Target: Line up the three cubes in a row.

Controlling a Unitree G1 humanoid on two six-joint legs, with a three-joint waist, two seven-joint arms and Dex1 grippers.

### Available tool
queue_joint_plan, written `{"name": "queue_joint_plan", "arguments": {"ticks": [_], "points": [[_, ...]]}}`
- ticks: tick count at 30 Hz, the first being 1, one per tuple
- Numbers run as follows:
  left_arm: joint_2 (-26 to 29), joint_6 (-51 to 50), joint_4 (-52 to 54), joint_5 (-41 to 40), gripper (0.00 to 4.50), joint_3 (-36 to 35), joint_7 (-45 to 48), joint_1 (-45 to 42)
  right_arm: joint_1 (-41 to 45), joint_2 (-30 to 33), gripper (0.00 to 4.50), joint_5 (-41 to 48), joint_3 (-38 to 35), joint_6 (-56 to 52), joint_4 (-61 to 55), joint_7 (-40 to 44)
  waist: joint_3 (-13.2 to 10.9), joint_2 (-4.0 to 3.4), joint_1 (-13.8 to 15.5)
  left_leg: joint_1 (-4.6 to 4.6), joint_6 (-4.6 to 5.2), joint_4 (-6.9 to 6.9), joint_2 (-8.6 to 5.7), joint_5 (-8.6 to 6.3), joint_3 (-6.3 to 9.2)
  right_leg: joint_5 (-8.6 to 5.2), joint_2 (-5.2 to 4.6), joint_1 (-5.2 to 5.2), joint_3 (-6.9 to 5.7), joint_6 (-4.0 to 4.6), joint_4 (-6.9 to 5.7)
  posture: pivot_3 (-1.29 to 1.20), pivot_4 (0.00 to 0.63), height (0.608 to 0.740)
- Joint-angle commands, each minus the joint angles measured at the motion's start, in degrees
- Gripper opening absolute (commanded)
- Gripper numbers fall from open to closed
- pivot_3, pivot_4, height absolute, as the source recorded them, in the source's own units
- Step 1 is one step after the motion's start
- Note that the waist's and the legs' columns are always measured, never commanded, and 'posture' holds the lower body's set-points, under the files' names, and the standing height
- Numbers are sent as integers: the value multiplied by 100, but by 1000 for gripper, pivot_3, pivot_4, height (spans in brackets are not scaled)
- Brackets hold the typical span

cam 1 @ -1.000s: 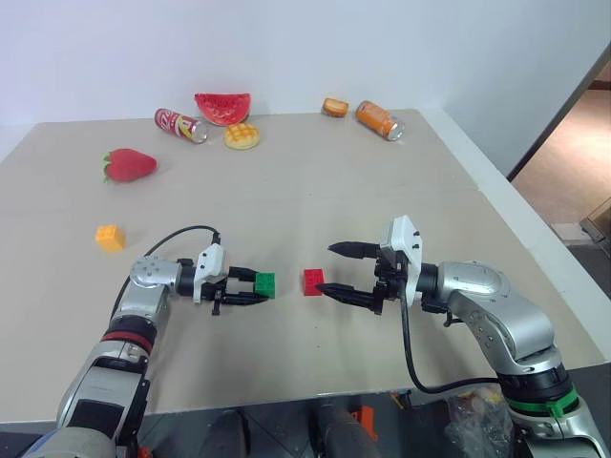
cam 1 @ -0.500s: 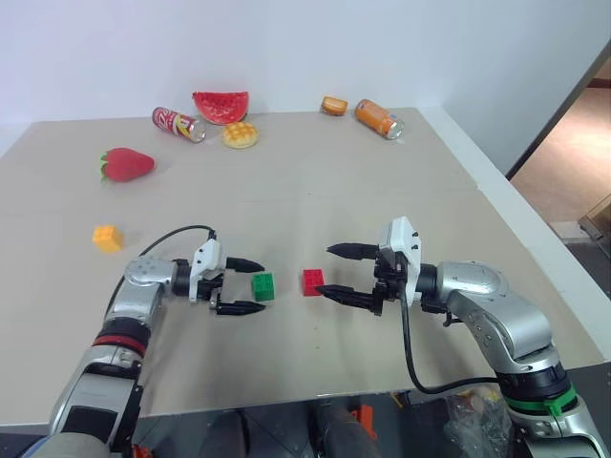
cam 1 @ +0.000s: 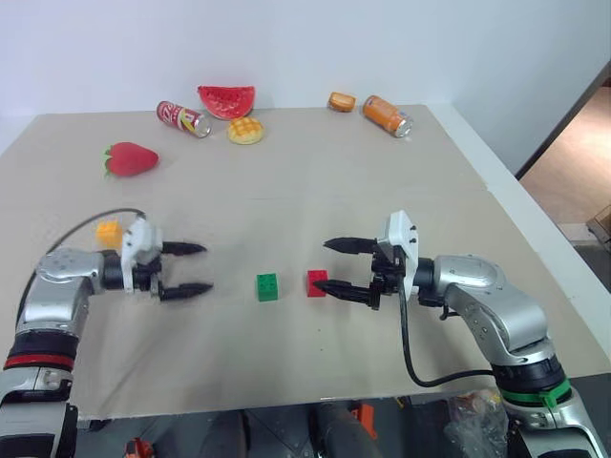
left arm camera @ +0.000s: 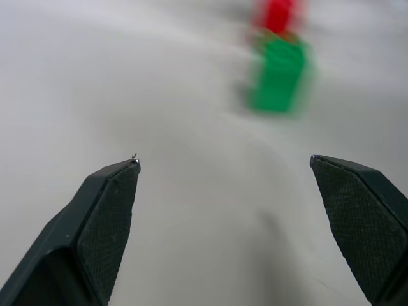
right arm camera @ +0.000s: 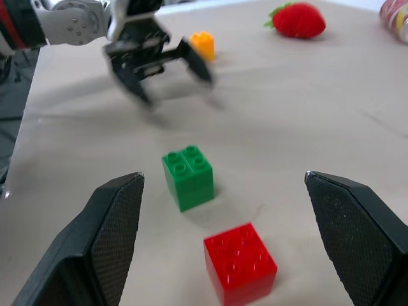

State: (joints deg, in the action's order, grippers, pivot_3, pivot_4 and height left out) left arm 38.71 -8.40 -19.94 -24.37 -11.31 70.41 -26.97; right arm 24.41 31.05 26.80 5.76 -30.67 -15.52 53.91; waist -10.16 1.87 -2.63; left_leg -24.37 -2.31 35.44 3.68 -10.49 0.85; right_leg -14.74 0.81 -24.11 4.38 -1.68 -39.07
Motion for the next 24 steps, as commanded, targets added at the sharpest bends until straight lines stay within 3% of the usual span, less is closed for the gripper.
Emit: {"name": "queue_joint_plan", "arguments": {"ticks": [1, 6, 14, 24], "points": [[-411, -793, 1200, -667, 4424, -968, -1786, 282, 209, -213, 4197, 48, -62, 99, 63, -163, 0, 0, -12, 0, 0, 0, 0, 0, -1, 2, -1, 0, 2, -3, 0, 0, 150, 740], [-1088, -1465, 2479, -926, 4424, -1532, -3596, 991, 269, -242, 4197, 3, 60, 154, 166, -22, 0, 0, -6, 3, -2, -2, -1, -1, -11, 0, -4, 2, 12, -13, 1, 0, 150, 740], [-2569, -1861, 4034, -2, 4424, -1732, -6938, 1878, 333, -415, 4197, -15, 241, 238, 320, 59, 0, 10, 3, 6, -13, 14, -6, 5, -4, 18, -7, 15, 10, -15, 3, 0, 150, 740], [-2570, -2415, 3555, 324, 4424, -1736, -7841, 1712, 304, -540, 4197, -37, 312, 303, 349, 34, 0, 12, -1, 14, -55, 19, -12, 31, 0, 45, -3, 20, 13, -21, 3, 0, 150, 740]]}}
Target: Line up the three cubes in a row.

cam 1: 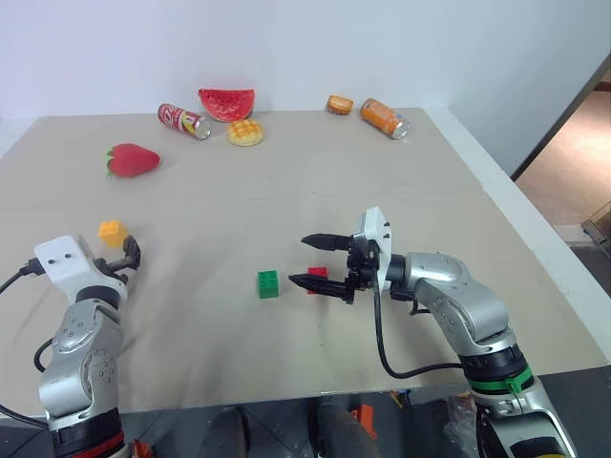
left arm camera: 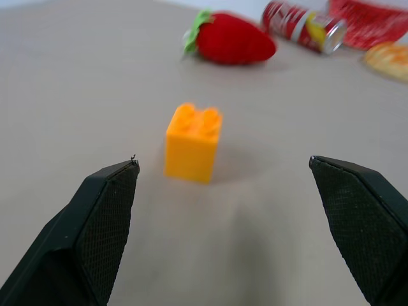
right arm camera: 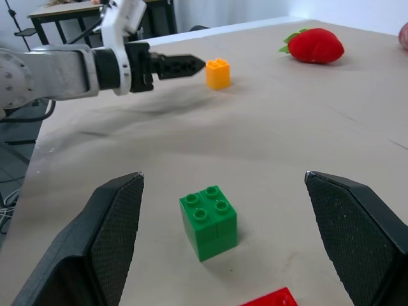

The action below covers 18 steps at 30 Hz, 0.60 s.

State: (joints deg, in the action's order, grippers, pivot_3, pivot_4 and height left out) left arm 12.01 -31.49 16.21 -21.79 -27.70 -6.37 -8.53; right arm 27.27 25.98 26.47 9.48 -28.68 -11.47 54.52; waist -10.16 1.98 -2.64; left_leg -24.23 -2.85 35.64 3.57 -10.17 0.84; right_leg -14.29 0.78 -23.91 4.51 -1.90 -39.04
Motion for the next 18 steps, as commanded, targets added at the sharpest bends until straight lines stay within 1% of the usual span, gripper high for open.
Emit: {"name": "queue_joint_plan", "arguments": {"ticks": [1, 5, 10, 18], "points": [[114, -142, -177, 91, 4424, -103, -207, -173, 19, -42, 4197, -9, -61, 108, -53, -40, 0, 1, 0, 0, 0, 0, 0, 0, 0, 0, 0, 0, 0, 0, 0, 0, 150, 740], [221, -242, -654, 189, 4424, -90, -269, -373, 2, -64, 4197, -17, -63, 103, -92, -75, 0, 1, 0, -1, 0, -3, 0, 0, 2, -1, 1, -2, -2, 0, 0, 0, 150, 740], [586, 97, -1655, 363, 4424, -57, -67, -875, -71, -40, 4197, -35, -122, 114, -147, -163, 0, 1, 1, -2, -2, -5, 0, 1, 11, 0, 3, -2, -8, 2, 0, 0, 150, 740], [957, 633, -2894, 499, 4424, 244, 571, -1496, -156, -9, 4197, -11, -132, 51, -348, -257, 0, 1, 2, -5, -10, -9, -1, 5, 13, 0, 0, -3, -12, 2, 1, 0, 150, 740]]}}
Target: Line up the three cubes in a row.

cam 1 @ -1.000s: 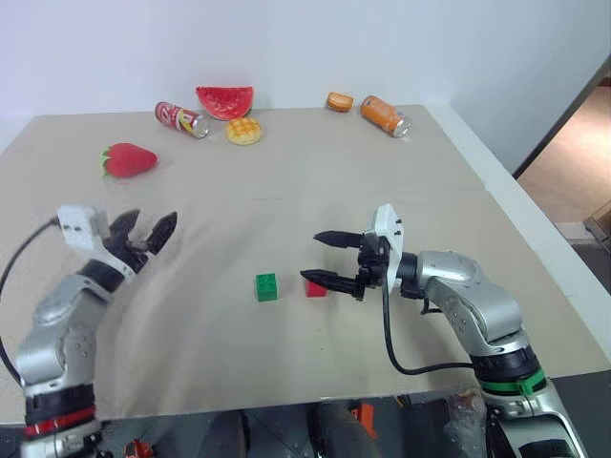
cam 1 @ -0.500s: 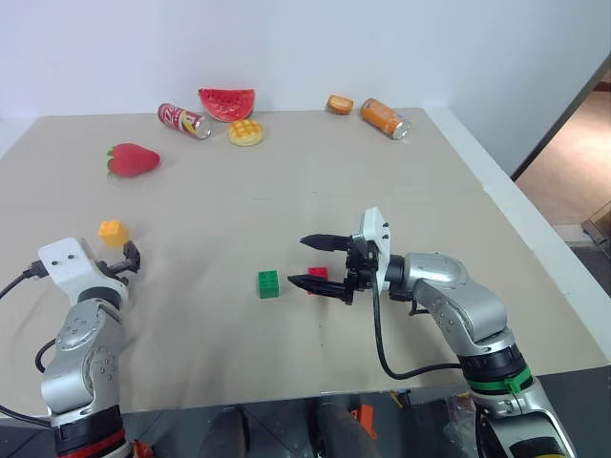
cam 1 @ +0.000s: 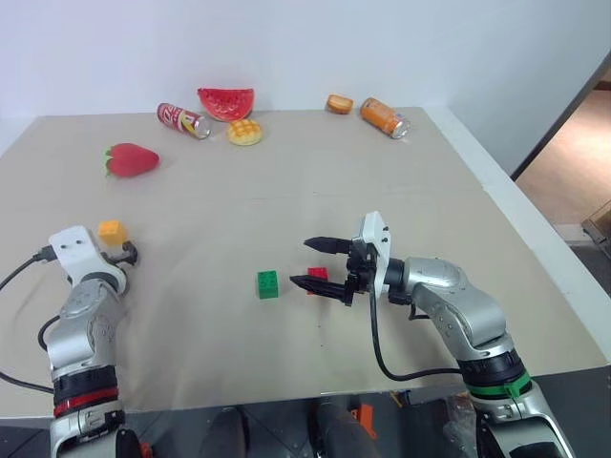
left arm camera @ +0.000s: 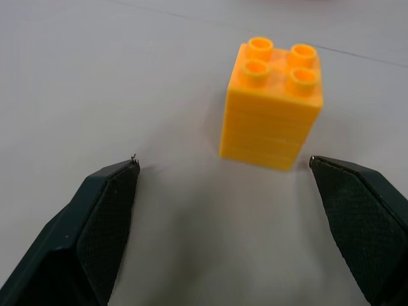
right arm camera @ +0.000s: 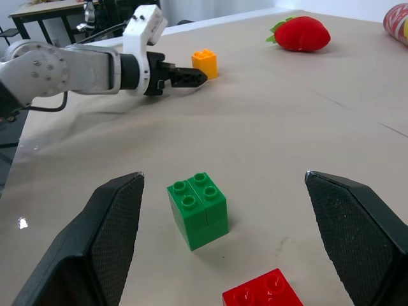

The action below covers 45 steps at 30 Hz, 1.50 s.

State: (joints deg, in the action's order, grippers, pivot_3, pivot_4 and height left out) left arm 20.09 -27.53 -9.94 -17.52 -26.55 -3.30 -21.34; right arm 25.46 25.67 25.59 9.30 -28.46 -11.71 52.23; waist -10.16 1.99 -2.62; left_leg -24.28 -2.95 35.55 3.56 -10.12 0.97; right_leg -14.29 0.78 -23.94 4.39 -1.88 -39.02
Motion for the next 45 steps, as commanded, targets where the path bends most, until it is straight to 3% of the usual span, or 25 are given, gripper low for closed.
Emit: {"name": "queue_joint_plan", "arguments": {"ticks": [1, 12, 24, 33, 34, 35, 42, 45], "points": [[175, 294, -394, 86, 4424, 187, 360, -272, 28, 30, 4197, 85, -123, 23, -331, -29, 0, 0, 6, 0, -1, 0, 0, 1, 0, 0, 0, 1, 0, 0, 0, 0, 150, 740], [318, 859, -1427, 286, 4424, 449, 818, -753, 139, -169, 4197, 356, -192, -276, -653, -306, 0, 0, 27, 0, -11, -1, -4, 7, 9, 1, -6, 6, -10, -2, 0, 0, 150, 740], [283, 1106, -1778, 459, 4424, 643, 1048, -832, 383, -458, 4197, 1028, -525, -673, -795, -622, 0, -1, 34, 1, -10, -1, -5, 9, 10, 4, -8, 9, -12, -2, 0, 0, 150, 740], [277, 1199, -1906, 537, 4424, 707, 1096, -858, 372, -368, 4197, 1033, -491, -735, -829, -625, 1, -3, 85, 1, -8, 0, -8, 12, 12, 5, -13, 12, -16, -4, 0, 0, 150, 740], [275, 1206, -1907, 550, 3917, 713, 1096, -852, 369, -359, 4197, 1023, -487, -730, -819, -621, 1, -3, 86, 2, -8, 0, -8, 12, 12, 5, -13, 12, -16, -4, 0, 0, 150, 740], [266, 1231, -1902, 539, 3748, 707, 1118, -842, 368, -350, 4197, 1008, -481, -721, -808, -617, 1, -3, 89, 2, -8, 0, -8, 12, 12, 5, -12, 12, -16, -4, 0, 0, 150, 740], [262, 1241, -1845, 497, 1324, 643, 1130, -792, 349, -301, 4197, 929, -442, -661, -742, -580, 1, -3, 105, 2, -8, -1, -8, 12, 12, 5, -12, 12, -15, -4, 0, 0, 150, 740], [282, 1296, -1892, 498, 1340, 663, 1206, -849, 346, -290, 4197, 876, -423, -622, -695, -552, 1, -3, 106, 2, -8, -1, -8, 12, 12, 5, -13, 12, -15, -4, 0, 0, 150, 740]]}}
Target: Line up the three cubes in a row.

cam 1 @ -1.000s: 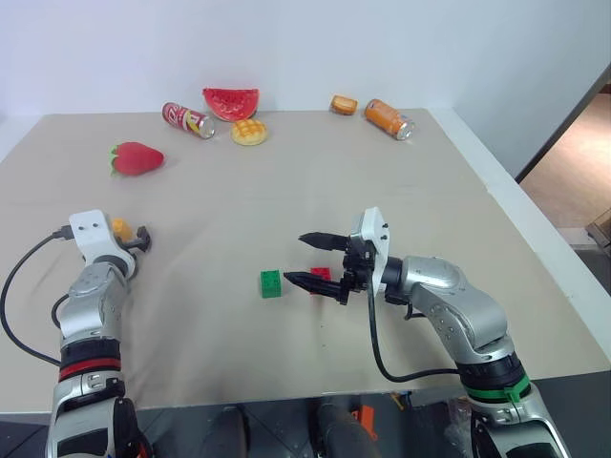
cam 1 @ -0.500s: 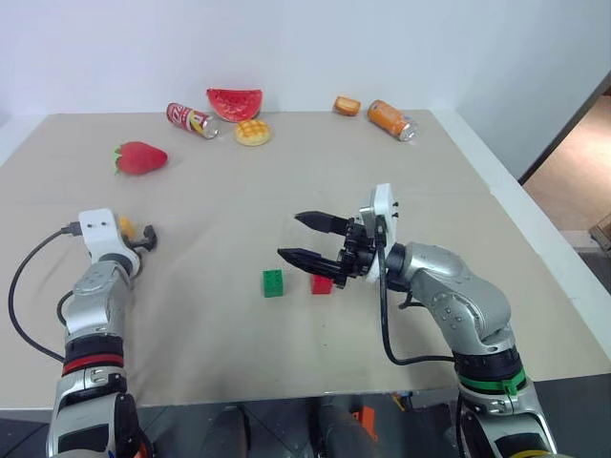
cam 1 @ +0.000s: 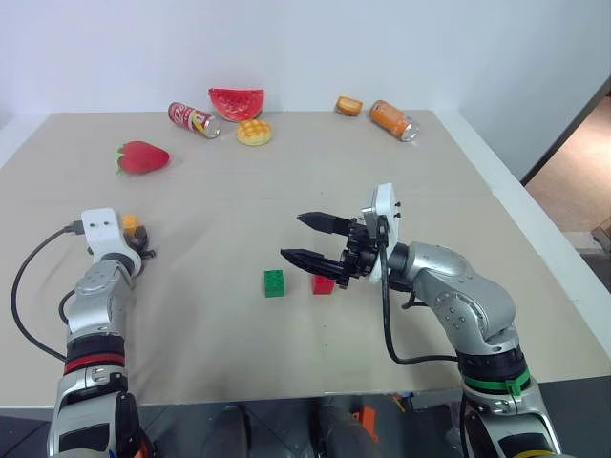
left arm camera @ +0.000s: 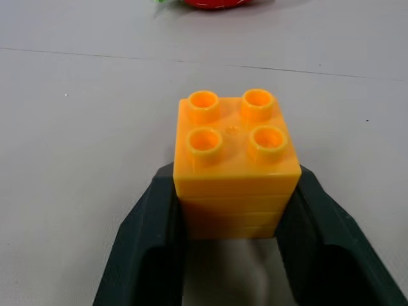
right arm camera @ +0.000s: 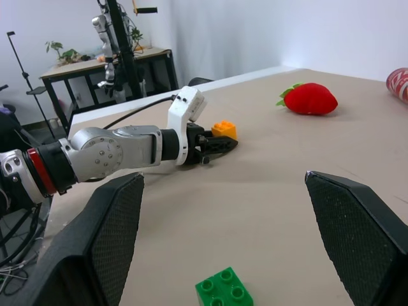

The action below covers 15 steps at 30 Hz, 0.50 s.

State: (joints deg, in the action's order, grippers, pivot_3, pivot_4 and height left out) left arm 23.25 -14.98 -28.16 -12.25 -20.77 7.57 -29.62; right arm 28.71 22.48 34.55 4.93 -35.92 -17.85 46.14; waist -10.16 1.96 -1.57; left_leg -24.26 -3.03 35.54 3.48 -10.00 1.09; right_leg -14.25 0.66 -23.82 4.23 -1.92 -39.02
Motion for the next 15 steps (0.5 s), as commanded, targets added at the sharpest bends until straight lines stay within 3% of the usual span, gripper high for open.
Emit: {"name": "queue_joint_plan", "arguments": {"ticks": [1, 5, 10, 11, 13, 15], "points": [[-21, 75, -60, -52, 1340, 117, 246, -52, 17, 35, 4197, -39, 26, 134, -74, 66, 0, 0, 2, 0, 0, 0, 0, 0, 0, 0, 0, 0, 0, 0, 0, 0, 150, 740], [135, 447, -214, 125, 1340, 379, 733, -200, 20, 67, 4197, -105, 60, 174, -20, 110, 0, 0, 24, -2, 0, 0, 0, 0, 0, -1, 0, -1, 0, 0, 2, 0, 150, 740], [607, 1292, -380, 167, 1340, 1034, 2695, -247, 28, 160, 4197, -155, 98, 201, -2, 184, 0, 1, 17, -12, -1, 0, -2, 0, -2, -1, -2, -6, -2, 1, 10, 0, 150, 740], [739, 1683, -320, 150, 1340, 1211, 3286, -151, 21, 188, 4197, -148, 87, 197, -19, 207, 0, 1, 13, -16, -1, -1, -2, 0, -4, -1, -2, -11, 0, 1, 13, 0, 150, 740], [1061, 2123, 127, -498, 1340, 1461, 5387, 212, -42, 318, 4197, -28, -6, 109, -175, 272, -1, -1, -45, -36, -2, -17, 3, -1, -11, -5, -1, -37, 5, 7, 18, 0, 150, 740], [1299, 2162, 365, -835, 1340, 1659, 6679, 379, -125, 443, 4197, 149, -109, -12, -348, 330, -1, 1, -100, -41, 1, -23, 9, -2, -8, -15, 6, -49, 3, 13, 13, 0, 150, 740]]}}
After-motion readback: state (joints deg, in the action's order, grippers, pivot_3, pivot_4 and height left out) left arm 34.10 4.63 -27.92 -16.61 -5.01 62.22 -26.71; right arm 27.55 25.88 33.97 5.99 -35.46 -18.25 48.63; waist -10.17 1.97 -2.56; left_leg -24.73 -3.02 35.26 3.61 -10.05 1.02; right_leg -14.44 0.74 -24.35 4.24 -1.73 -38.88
